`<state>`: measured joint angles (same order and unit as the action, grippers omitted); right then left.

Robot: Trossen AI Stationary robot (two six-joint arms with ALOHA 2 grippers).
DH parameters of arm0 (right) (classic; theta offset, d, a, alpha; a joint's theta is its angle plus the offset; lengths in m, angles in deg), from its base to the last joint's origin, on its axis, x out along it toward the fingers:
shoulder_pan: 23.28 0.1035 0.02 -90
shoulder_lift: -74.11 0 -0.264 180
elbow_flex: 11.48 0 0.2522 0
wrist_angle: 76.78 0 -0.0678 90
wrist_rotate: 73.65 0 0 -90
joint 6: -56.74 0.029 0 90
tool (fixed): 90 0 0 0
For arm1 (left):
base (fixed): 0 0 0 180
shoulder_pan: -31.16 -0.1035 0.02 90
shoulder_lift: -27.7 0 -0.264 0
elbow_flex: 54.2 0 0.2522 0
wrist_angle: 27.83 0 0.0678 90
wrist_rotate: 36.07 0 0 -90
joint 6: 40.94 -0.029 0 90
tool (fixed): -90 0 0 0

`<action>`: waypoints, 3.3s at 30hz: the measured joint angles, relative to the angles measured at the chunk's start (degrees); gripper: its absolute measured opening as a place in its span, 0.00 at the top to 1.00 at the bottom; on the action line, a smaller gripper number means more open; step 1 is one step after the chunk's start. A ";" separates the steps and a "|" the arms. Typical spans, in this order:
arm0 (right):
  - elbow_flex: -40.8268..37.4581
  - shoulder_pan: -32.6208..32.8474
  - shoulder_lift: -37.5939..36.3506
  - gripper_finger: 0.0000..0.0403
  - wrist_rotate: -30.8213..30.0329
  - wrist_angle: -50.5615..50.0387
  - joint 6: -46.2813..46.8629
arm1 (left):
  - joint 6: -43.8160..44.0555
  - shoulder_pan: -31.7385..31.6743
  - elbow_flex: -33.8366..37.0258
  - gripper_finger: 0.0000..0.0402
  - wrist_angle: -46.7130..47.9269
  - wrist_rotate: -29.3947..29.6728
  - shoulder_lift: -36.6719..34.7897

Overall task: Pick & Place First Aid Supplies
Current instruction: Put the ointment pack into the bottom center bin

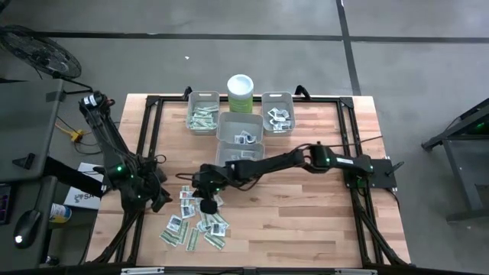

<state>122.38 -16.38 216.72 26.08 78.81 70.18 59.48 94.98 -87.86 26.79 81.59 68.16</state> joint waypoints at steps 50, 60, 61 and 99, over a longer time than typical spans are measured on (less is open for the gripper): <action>6.57 3.38 6.12 1.00 -0.47 -6.32 -0.31 | 7.38 -0.06 0.00 0.62 -0.82 4.80 8.12; 6.57 3.75 5.72 1.00 -6.04 -2.93 -5.01 | 15.23 -0.06 1.20 0.62 -3.51 5.83 10.42; 6.57 3.75 5.68 1.00 -6.47 -1.78 -6.21 | 15.44 -0.06 1.64 0.62 -4.72 5.81 10.86; 6.72 2.94 11.58 1.00 -15.20 -0.58 -4.25 | 16.49 -0.06 2.12 0.62 -8.96 5.88 13.76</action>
<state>129.10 -13.44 228.30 10.88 78.23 65.92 75.97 94.92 -85.74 17.83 87.47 81.92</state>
